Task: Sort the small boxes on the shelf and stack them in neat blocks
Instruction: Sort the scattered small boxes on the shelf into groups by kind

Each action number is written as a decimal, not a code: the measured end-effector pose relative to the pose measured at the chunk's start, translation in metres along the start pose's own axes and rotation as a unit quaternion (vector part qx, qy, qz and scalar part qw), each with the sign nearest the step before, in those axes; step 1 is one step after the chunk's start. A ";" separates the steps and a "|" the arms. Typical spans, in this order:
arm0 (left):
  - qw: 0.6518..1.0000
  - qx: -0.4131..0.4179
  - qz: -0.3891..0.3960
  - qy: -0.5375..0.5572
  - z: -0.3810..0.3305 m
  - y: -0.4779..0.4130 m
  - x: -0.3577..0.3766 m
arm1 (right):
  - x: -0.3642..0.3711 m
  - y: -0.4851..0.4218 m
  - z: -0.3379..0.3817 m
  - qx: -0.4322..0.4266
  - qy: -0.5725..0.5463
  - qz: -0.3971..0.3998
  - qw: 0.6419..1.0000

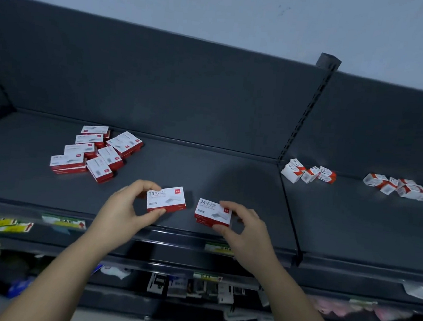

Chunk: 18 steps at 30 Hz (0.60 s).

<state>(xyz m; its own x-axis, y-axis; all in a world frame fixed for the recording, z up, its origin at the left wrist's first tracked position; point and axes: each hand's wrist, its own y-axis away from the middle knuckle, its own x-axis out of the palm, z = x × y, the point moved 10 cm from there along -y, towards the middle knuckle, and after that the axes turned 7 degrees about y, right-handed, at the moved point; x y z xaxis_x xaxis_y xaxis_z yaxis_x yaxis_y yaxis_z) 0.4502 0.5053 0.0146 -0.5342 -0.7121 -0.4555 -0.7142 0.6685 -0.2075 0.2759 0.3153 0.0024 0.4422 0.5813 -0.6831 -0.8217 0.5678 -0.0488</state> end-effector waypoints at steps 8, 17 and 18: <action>0.999 0.031 0.023 0.012 0.035 -0.012 -0.060 | 0.048 -0.022 0.049 0.004 -0.010 -0.048 0.999; 0.998 -0.004 0.037 -0.044 0.121 -0.020 -0.161 | 0.161 -0.055 0.118 0.030 -0.032 -0.054 0.998; 0.998 -0.009 0.037 -0.053 0.128 -0.020 -0.168 | 0.170 -0.056 0.122 0.036 -0.035 -0.050 0.998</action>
<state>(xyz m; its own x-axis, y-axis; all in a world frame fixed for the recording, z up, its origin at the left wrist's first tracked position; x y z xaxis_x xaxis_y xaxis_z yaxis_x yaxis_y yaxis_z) 0.6119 0.6390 -0.0160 -0.5361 -0.6333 -0.5581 -0.6831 0.7139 -0.1539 0.4413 0.4534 -0.0217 0.5465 0.5576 -0.6248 -0.7459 0.6633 -0.0605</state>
